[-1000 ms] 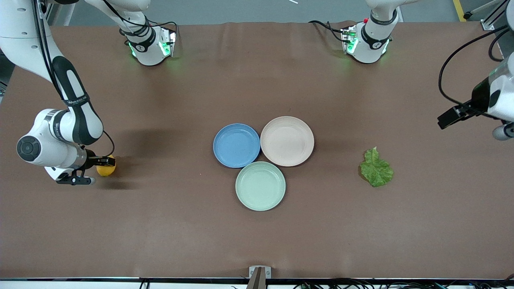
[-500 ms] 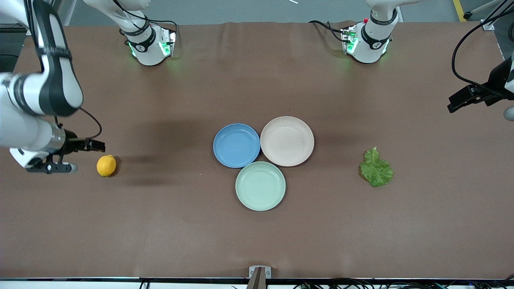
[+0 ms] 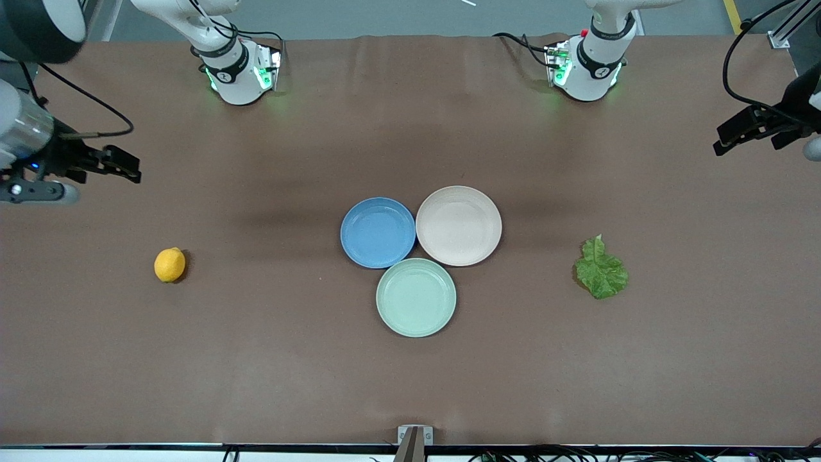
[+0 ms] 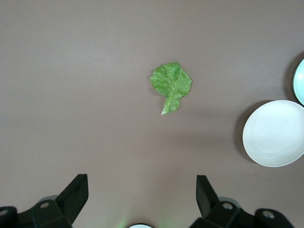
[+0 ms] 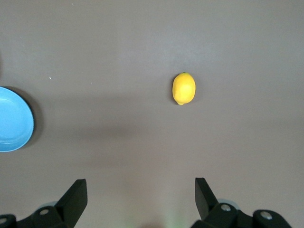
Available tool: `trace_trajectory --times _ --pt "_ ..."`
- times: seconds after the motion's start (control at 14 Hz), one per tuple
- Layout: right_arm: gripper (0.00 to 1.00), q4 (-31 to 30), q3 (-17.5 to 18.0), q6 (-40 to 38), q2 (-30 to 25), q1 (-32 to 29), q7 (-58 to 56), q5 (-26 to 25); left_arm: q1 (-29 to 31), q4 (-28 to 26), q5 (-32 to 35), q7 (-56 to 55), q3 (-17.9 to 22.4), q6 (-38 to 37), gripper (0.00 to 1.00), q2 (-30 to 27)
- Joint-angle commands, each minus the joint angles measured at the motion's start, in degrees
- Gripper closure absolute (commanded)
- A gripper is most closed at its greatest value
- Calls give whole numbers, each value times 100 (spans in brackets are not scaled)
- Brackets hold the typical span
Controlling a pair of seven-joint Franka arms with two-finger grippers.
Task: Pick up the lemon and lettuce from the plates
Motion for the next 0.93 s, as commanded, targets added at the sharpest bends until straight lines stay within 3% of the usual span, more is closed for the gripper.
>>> trace_trajectory --times 0.0,0.86 --pt "0 420 -18 -199 119 -25 1 61 96 -128 -144 -17 -115 109 0 -132" --pt "0 1018 -53 -279 172 -42 36 70 69 -119 -100 80 -212 153 0 -193"
